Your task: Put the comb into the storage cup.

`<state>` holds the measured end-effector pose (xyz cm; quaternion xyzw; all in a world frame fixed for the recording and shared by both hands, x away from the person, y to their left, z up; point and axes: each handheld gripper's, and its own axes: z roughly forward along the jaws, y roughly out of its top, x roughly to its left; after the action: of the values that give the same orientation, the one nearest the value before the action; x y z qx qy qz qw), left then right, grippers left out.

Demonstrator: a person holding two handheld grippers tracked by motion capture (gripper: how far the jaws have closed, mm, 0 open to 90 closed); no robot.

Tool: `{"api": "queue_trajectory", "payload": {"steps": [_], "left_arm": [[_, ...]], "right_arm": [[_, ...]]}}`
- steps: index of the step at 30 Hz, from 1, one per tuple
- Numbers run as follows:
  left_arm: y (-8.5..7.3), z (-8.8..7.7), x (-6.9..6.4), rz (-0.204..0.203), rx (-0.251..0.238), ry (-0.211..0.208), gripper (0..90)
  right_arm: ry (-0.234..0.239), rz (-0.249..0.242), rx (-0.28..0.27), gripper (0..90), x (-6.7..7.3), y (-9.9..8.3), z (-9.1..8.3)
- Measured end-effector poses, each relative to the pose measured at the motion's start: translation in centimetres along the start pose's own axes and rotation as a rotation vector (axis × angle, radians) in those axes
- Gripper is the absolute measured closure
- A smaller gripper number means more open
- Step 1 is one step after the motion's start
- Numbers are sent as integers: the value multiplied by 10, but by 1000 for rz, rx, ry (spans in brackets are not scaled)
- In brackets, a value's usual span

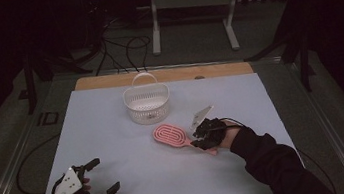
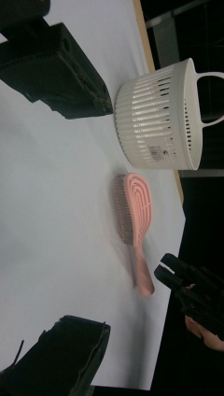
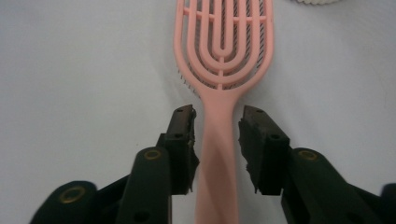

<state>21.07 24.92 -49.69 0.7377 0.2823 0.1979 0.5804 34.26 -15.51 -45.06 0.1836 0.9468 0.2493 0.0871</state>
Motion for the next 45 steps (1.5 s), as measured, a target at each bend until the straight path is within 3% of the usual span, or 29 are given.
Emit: {"api": "queue_trajectory", "payload": {"steps": [5, 9, 11, 18, 19, 32, 45], "left_arm": [[0, 0, 0, -1, 1, 0, 3], [0, 0, 0, 0, 2, -1, 3], [0, 0, 0, 0, 1, -2, 3], [0, 0, 0, -1, 2, -4, 3], [0, 0, 0, -1, 2, -2, 3], [0, 0, 1, -7, 8, -7, 3], [0, 0, 1, -7, 4, -7, 3]], "right_arm": [[2, -11, 21, 522, 0, 4, 0], [17, -12, 53, 349, -1, 8, 2], [23, -5, 61, 323, -1, 8, 2], [63, -16, 117, 90, 0, 15, 7], [91, -34, 122, 86, 0, 16, 7], [75, -42, 204, 88, 2, 25, 21], [46, -43, 256, 232, -3, 30, 38]]}}
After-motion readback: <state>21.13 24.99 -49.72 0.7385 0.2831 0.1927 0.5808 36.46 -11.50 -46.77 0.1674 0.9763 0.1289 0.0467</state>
